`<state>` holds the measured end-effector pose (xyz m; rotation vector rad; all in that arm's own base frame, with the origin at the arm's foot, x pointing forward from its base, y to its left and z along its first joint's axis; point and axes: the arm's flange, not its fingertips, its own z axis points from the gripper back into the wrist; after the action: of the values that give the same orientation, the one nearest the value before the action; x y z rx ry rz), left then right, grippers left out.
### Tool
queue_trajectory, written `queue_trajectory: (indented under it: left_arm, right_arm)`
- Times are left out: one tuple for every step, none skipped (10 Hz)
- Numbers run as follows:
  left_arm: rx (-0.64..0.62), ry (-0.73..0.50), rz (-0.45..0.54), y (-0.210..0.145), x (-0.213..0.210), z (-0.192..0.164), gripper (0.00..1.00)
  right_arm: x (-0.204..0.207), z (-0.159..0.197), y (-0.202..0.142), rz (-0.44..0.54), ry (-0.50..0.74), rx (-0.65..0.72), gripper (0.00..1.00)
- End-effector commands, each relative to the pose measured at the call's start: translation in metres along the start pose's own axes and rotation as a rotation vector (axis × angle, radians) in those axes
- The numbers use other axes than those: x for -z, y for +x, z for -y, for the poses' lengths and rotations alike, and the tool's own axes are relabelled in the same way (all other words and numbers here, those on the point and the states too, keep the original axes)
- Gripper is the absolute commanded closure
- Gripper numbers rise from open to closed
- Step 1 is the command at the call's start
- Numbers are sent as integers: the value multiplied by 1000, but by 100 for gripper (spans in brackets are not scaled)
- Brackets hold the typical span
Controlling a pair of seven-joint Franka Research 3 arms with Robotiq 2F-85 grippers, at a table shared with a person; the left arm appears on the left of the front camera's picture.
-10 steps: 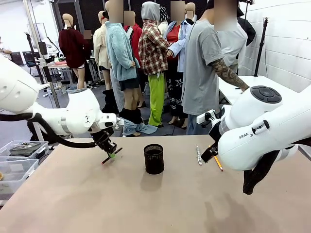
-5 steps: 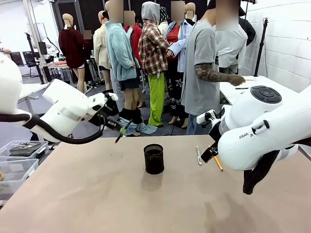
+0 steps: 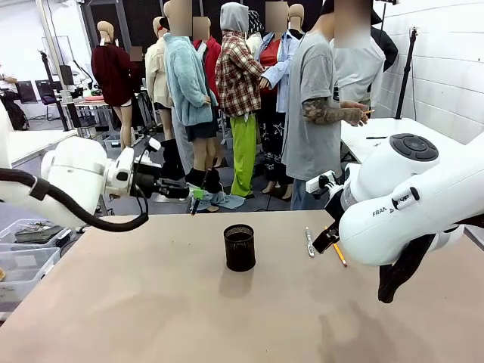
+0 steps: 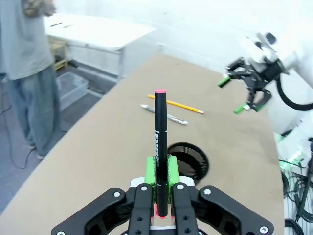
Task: Place the pens into the pen holder.
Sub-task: Pick up a writing instrument from the table and place it into the Pen holder.
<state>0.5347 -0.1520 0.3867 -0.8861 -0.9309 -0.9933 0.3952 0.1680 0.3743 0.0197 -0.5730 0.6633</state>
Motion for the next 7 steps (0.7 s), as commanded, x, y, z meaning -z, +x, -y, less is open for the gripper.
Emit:
queue_trajectory:
  left_arm:
    - [45,-54,81,-3,13,26,100]
    - [72,-72,128,-2,19,38,100]
    - [111,-53,171,2,23,52,100]
    - [127,-79,221,8,25,59,100]
    - [141,-109,221,10,34,64,100]
    - [140,-101,183,8,49,64,100]
    - [110,-147,167,5,60,62,100]
  right_arm:
    - [0,0,0,-1,1,0,0]
    - [0,0,0,-1,1,0,0]
    - [0,0,0,-1,1,0,0]
    - [0,0,0,-1,1,0,0]
    - [0,0,0,-1,1,0,0]
    - [0,0,0,-1,1,0,0]
    - [0,0,0,-1,1,0,0]
